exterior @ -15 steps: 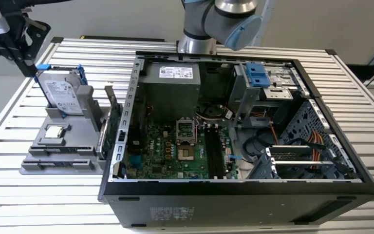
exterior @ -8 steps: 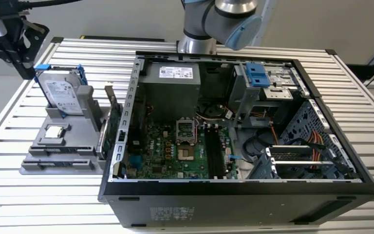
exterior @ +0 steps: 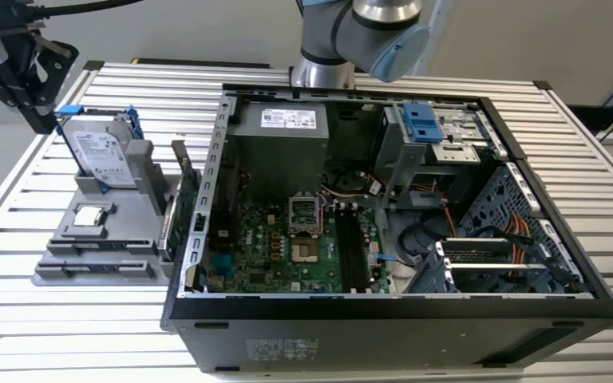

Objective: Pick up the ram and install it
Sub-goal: 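Reach for the ram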

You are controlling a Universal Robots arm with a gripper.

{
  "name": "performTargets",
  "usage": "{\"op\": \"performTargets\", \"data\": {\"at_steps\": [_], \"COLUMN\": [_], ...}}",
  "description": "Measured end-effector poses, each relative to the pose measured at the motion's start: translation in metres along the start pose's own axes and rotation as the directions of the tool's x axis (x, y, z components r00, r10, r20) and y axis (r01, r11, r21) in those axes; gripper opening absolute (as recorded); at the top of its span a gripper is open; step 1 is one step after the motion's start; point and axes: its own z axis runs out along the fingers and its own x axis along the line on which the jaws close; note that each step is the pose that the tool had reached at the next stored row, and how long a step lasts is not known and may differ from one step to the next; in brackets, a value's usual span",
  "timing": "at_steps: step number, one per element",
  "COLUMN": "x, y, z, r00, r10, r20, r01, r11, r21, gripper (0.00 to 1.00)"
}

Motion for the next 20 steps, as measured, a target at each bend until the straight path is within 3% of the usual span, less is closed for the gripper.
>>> {"op": "performTargets", "data": {"at_steps": [14,20], "x": [-0.0056,-0.0062], "y": [-0.0092,-0.0166], "z": [-0.0004,-0.0007], "r00": [1.0000,1.0000], "r10": [0.000,0.000], "r20": [-0.0002,-0.0001], "r01": [0.000,0.000], "r11": [1.0000,1.0000], "r21": [0.0001,0.0000], "gripper": [0.00,0.00]}}
